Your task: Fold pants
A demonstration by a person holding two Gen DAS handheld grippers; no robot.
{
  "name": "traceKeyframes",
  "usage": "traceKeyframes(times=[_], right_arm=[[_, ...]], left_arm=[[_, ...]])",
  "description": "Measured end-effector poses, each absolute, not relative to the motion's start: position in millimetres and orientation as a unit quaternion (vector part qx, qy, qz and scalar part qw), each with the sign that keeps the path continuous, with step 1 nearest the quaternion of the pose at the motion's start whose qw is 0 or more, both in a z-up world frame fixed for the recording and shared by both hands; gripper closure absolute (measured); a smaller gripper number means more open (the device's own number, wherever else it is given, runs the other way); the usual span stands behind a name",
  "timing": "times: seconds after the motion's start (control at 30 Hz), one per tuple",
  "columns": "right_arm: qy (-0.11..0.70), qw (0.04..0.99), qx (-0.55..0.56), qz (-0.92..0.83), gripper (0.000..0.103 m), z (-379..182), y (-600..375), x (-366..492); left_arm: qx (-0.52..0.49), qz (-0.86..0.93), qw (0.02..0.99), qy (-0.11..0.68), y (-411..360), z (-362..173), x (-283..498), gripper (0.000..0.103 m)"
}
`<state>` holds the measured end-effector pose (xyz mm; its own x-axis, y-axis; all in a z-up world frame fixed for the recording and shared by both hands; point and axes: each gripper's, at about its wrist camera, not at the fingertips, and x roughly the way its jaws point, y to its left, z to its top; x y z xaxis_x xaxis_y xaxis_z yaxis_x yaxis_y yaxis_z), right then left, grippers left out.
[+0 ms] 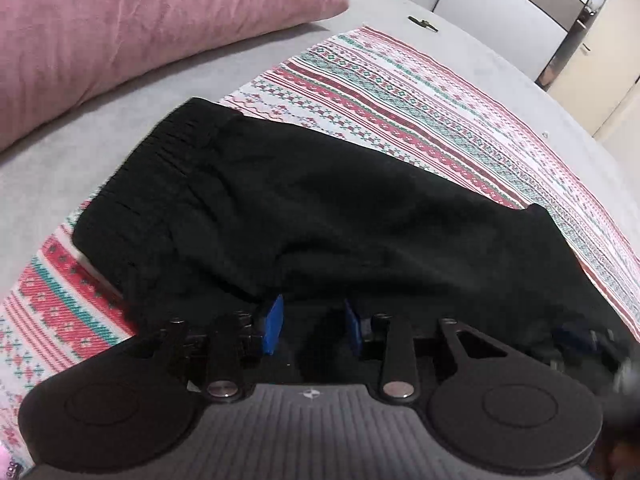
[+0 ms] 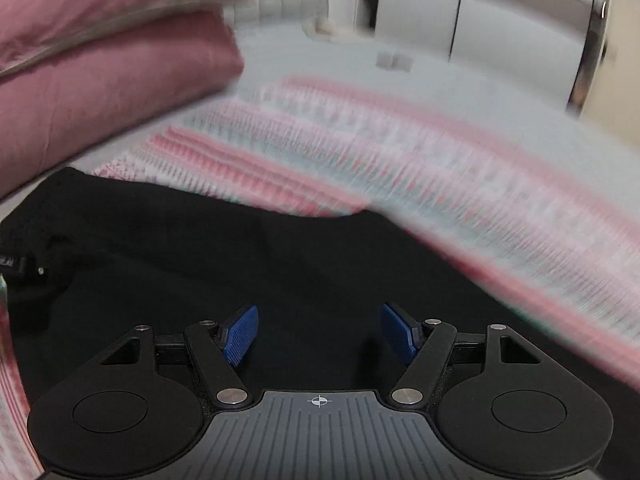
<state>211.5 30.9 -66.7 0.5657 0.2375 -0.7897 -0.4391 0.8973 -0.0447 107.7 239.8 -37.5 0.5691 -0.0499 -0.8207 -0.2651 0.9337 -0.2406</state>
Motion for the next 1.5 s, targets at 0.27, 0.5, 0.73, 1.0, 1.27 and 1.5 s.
traceKeyframes(times=[0.27, 0.5, 0.73, 1.0, 1.27, 1.5], right_arm=[[0.426, 0.863, -0.126, 0.239, 0.034, -53, 8, 174], [0.399, 0.879, -0.121, 0.234, 0.054, -12, 5, 313], [0.486, 0.837, -0.011, 0.251, 0.067, -13, -9, 385], [0.506, 0.817, -0.078, 0.268, 0.062, -26, 6, 384], [0.486, 0.816, -0.164, 0.266, 0.098, -35, 28, 369], [0.432, 0.849, -0.192, 0.234, 0.103, -33, 37, 361]], left_arm=[[-0.161, 0.070, 0.868, 0.464, 233, -35, 110, 0.039], [-0.169, 0.068, 0.869, 0.460, 233, -35, 115, 0.039], [-0.116, 0.061, 0.876, 0.464, 222, -43, 115, 0.039], [-0.118, 0.073, 0.874, 0.466, 218, -42, 117, 0.039], [-0.119, 0.074, 0.875, 0.464, 219, -43, 115, 0.039], [-0.125, 0.081, 0.877, 0.457, 224, -40, 110, 0.039]])
